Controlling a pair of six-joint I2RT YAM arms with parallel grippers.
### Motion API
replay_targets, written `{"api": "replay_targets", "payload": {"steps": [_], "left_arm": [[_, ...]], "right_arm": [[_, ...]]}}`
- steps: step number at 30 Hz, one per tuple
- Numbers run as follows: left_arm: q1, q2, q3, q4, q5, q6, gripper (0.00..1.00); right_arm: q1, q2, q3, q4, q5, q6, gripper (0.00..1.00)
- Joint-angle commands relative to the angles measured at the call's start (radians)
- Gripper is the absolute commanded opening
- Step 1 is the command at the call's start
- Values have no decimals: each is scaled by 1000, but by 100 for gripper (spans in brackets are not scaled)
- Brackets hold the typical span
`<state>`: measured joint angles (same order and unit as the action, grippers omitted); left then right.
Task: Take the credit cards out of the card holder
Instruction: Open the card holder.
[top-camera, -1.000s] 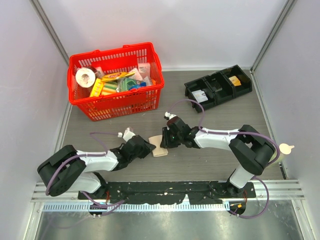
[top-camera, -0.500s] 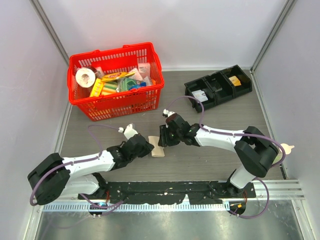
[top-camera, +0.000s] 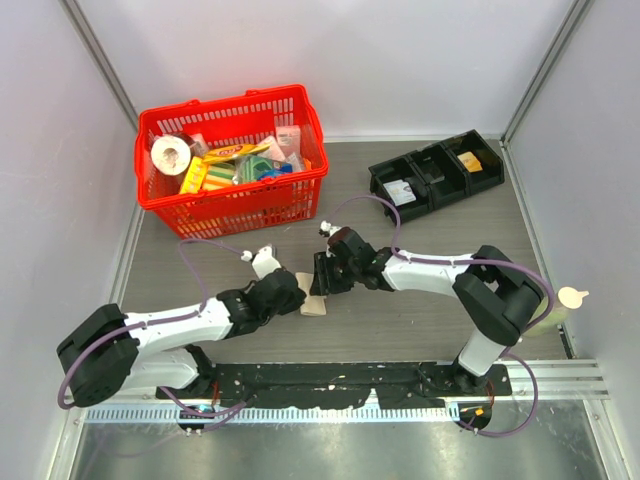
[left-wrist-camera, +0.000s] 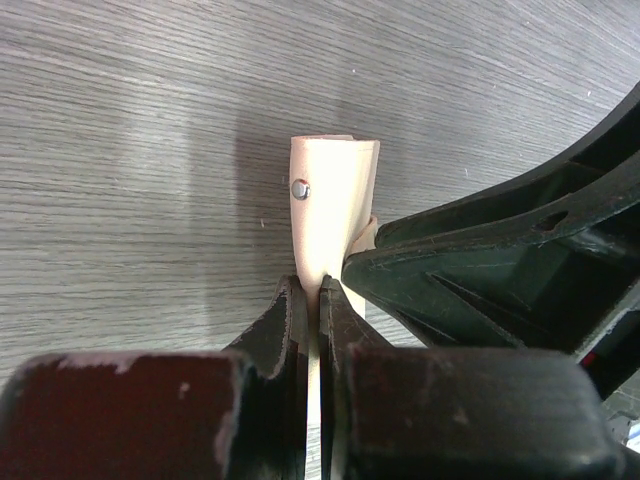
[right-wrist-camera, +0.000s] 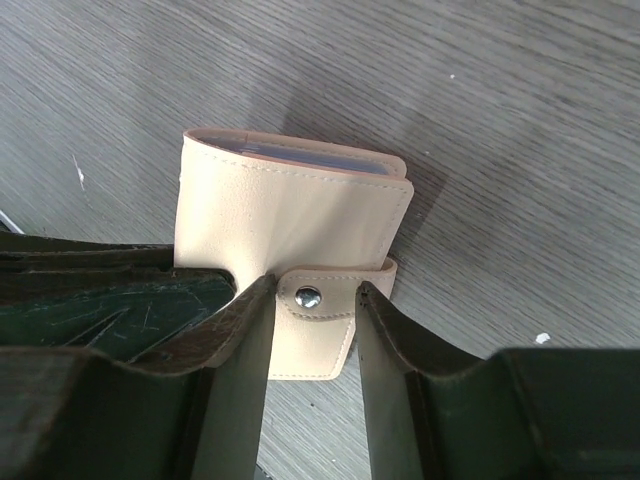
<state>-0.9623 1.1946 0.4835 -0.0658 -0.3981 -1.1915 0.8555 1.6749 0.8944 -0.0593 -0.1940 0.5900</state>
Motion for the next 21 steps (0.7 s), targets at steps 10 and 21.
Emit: {"api": "replay_targets", "payload": {"steps": [10,21], "left_arm": [[-21,-64,79,-123,-105,92,0],[-21,-226,90,-167,-163,90,0]], "right_arm": [[4,11,-29,-65,123,-42,25],[2,-29,-72,-123,268,-70,15]]}}
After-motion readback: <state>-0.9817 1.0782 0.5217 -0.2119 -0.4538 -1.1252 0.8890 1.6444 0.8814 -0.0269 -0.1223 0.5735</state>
